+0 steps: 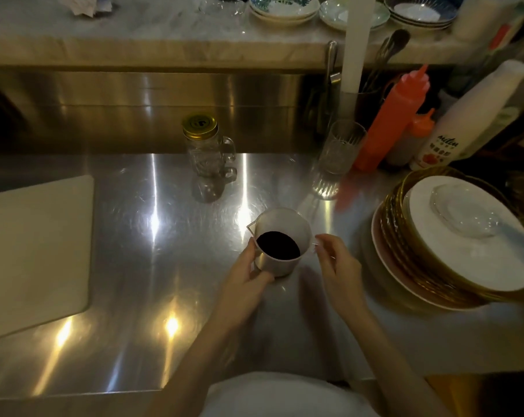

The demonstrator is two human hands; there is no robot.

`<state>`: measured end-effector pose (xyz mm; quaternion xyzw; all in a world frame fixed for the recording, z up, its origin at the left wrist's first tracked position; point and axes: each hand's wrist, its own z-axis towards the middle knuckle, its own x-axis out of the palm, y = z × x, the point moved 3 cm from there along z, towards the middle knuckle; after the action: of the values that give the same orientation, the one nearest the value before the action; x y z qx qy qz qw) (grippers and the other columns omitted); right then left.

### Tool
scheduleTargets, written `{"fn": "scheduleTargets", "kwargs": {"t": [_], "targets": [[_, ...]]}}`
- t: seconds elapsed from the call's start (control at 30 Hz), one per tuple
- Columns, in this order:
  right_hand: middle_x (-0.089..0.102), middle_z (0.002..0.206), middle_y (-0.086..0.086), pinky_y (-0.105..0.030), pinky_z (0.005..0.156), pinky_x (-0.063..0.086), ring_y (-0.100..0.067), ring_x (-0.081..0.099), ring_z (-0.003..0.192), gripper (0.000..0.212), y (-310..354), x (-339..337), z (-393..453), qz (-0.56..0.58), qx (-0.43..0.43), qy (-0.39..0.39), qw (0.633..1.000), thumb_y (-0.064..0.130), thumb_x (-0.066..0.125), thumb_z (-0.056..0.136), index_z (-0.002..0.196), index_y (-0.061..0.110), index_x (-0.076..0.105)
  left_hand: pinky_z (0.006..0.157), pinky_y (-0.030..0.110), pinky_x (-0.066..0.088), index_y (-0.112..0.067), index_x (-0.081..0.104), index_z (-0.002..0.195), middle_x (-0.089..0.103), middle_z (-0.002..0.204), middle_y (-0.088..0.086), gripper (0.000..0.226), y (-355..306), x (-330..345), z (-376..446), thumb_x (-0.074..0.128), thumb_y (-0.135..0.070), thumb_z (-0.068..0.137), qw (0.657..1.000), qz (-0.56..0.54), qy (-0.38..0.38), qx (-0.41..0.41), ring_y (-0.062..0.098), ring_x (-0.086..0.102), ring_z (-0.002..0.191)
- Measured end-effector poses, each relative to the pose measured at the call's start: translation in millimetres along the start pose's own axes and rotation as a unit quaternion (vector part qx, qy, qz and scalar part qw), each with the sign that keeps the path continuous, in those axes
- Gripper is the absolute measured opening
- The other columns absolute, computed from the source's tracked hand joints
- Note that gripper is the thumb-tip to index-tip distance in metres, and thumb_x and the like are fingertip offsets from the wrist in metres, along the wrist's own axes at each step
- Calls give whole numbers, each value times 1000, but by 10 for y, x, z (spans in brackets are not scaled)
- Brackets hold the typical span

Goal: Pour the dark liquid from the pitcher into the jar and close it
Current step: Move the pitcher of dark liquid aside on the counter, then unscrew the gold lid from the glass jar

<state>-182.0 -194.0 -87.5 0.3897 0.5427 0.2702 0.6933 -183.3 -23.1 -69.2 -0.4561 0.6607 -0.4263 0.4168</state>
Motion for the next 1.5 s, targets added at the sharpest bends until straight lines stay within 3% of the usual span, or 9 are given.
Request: {"fn": "scheduleTargets", "kwargs": {"t": [0.13,0.33,0.5,0.77,0.93,1.07,1.17,1.33,1.5], "targets": [[60,90,4,3,66,36,-2,55,78,16,-25,-17,-1,-11,3,-3,1000,11,49,95,107,10,59,70,-9,34,-60,31,116,46,109,-38,62,79,28,-24,51,-9,87,1000,4,-2,-16,-36,41,90],[63,98,0,-10,76,39,-10,56,89,27,-31,-93,133,-8,38,23,999,-2,45,90,105,10,64,73,-4,41,-25,34,138,48,126,-16,57,68,-92,-19,48,-3,88,999,-7,-21,-41,-12,51,104],[65,94,2,-23,78,42,-12,58,89,21,229,-58,560,-45,4,69,997,4,48,91,100,12,66,97,28,45,-14,59,119,64,118,4,35,-136,-455,205,51,-4,86,997,32,-73,-19,17,60,108],[68,91,-5,-33,74,50,-22,63,80,19,885,484,1377,-102,-93,155,978,12,50,92,104,10,65,82,28,47,-15,65,101,68,101,7,23,-518,-1024,909,49,-8,87,983,56,-172,31,18,61,96],[66,101,-12,-37,75,53,-27,63,82,22,873,948,1819,-84,-52,179,979,12,47,94,113,9,57,78,18,42,-16,48,127,58,121,2,40,-469,-1275,1367,52,-18,87,973,42,-229,-3,13,54,105],[58,122,-17,-40,93,46,-29,55,108,36,821,1327,2096,-94,-31,205,974,11,45,94,130,7,43,93,29,35,-18,34,138,44,141,3,54,-375,-1353,1670,54,-23,87,976,42,-209,-38,19,44,124],[51,132,-18,-42,99,42,-32,48,119,45,797,1554,2271,-105,-21,226,968,11,48,93,136,6,36,87,25,33,-23,37,134,50,123,-6,51,-265,-1390,1876,55,-23,86,980,27,-187,-59,11,44,115],[65,110,-17,-23,77,41,-28,60,99,29,726,1642,2417,-79,-32,215,973,7,55,90,118,5,56,75,13,36,-31,44,129,57,125,-10,48,-132,-1383,2035,56,-21,83,980,-5,-188,-67,8,52,109],[67,104,-17,-33,84,47,-29,61,94,24,737,1575,2406,-86,-54,206,973,7,60,87,111,3,61,82,20,43,-32,51,123,63,120,-6,50,-143,-1377,2021,55,-12,77,980,-15,-185,-65,13,57,110]]}}
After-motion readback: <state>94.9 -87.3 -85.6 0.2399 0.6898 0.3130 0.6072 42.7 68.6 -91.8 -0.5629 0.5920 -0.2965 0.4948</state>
